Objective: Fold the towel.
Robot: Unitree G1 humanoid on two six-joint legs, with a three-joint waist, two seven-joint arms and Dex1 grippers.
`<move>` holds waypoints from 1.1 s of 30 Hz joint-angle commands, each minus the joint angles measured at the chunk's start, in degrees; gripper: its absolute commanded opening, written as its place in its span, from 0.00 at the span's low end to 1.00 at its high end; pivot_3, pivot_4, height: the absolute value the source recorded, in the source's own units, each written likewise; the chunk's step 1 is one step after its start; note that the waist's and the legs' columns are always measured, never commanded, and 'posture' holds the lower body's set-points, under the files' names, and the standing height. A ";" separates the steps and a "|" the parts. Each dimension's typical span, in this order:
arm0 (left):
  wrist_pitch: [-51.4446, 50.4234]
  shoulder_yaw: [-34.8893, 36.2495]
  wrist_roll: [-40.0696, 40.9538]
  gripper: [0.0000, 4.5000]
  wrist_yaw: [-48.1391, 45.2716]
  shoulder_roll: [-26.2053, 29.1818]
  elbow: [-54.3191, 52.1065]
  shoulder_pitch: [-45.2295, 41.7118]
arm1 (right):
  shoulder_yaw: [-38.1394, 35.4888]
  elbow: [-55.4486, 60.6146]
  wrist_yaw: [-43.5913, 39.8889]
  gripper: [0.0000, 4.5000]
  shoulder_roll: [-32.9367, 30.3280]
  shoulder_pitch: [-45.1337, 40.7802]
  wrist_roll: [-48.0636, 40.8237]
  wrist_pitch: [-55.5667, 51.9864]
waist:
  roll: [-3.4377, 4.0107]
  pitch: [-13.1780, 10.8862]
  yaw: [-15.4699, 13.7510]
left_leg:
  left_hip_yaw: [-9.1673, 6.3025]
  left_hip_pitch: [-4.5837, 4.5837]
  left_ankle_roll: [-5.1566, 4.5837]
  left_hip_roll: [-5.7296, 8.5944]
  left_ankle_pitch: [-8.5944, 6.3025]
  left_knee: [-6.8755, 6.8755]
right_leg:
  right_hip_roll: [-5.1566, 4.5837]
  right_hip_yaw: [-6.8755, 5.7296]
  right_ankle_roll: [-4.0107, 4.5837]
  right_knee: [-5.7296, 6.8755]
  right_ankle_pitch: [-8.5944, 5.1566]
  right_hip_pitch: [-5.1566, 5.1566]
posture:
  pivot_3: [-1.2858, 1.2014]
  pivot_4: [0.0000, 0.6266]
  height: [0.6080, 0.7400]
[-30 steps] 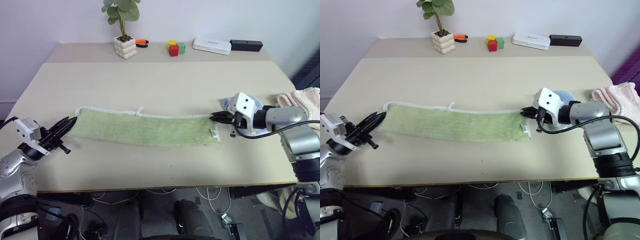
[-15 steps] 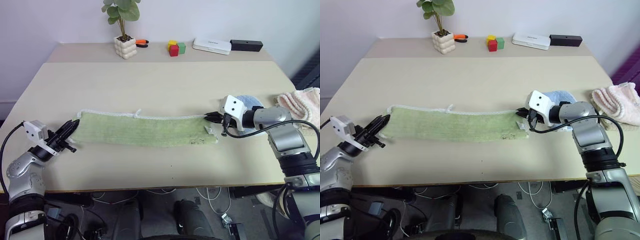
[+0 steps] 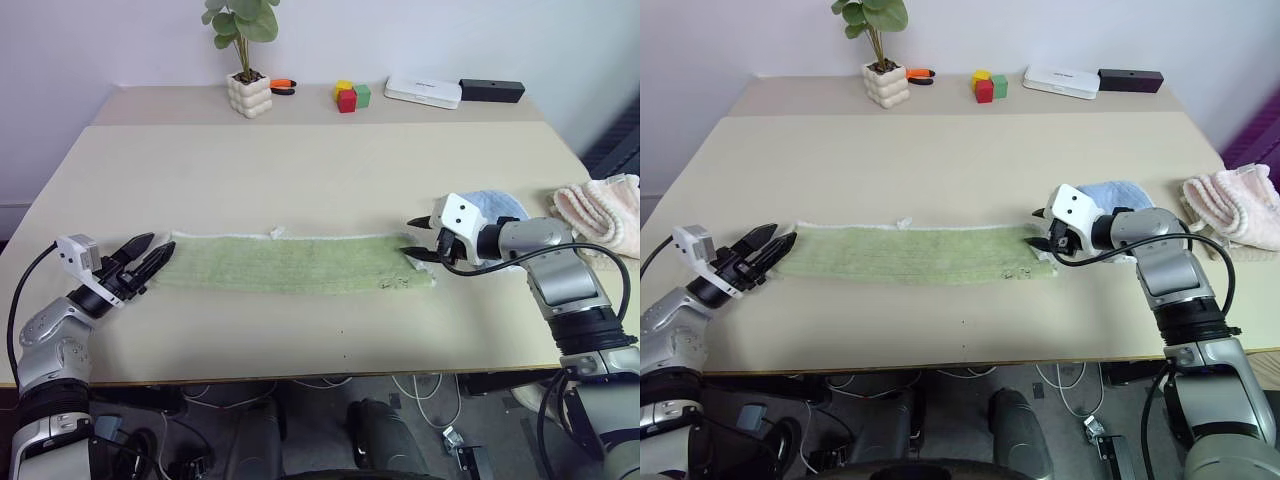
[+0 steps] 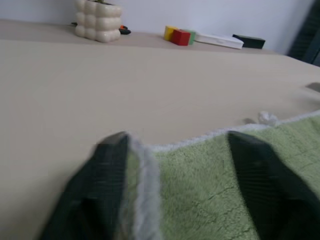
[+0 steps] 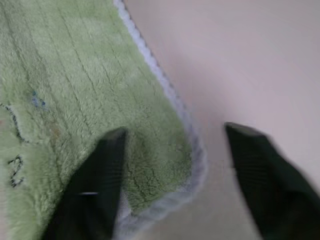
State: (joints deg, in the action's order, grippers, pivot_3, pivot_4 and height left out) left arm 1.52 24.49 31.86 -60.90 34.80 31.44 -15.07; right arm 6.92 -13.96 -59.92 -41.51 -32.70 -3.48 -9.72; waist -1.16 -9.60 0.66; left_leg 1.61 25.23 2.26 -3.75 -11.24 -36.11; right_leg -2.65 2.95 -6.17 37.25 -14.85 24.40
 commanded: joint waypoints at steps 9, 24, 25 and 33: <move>-3.96 4.52 2.43 1.00 2.84 3.73 -6.92 3.14 | -4.03 5.25 -0.96 0.98 -1.84 0.50 -3.19 -1.03 | 0.00 0.00 -0.01 | 0.00 0.00 0.00 0.00 0.00 0.00 | -0.01 0.00 0.01 0.00 -0.01 0.00 | 0.52 0.24 1.00; -26.98 0.01 16.39 0.01 20.98 -3.54 -41.30 1.48 | -6.24 24.69 22.06 0.00 22.81 6.17 -15.46 -18.42 | 0.00 0.02 0.11 | -0.08 -0.01 0.00 0.00 0.00 0.03 | 0.02 -0.01 -0.03 0.06 0.02 -0.04 | 0.52 0.24 1.00; -26.45 -0.68 15.87 0.01 21.63 -5.03 -41.22 1.99 | -5.70 24.83 24.61 0.00 24.79 7.22 -14.71 -18.60 | 0.01 0.03 0.16 | -0.08 -0.01 0.00 0.00 0.00 0.04 | 0.02 -0.01 -0.03 0.06 0.02 -0.04 | 0.52 0.24 1.00; -20.64 -4.98 6.68 0.01 25.49 -11.57 -35.44 5.32 | -5.62 17.44 35.11 0.00 28.16 12.52 -8.08 -13.40 | -0.01 0.05 -0.09 | -0.08 0.04 0.01 0.02 0.00 -0.05 | 0.01 -0.01 0.02 0.02 0.00 -0.03 | 0.52 0.24 1.00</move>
State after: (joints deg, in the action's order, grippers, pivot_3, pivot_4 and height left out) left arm -22.06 18.92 41.17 -36.39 23.18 -5.33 -9.44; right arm 3.46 5.11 -27.34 -12.91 -20.29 -13.22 -25.59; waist -1.18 -9.55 0.56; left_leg 1.53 25.22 2.27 -3.73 -11.24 -36.14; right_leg -2.63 2.94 -6.09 37.24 -14.87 24.32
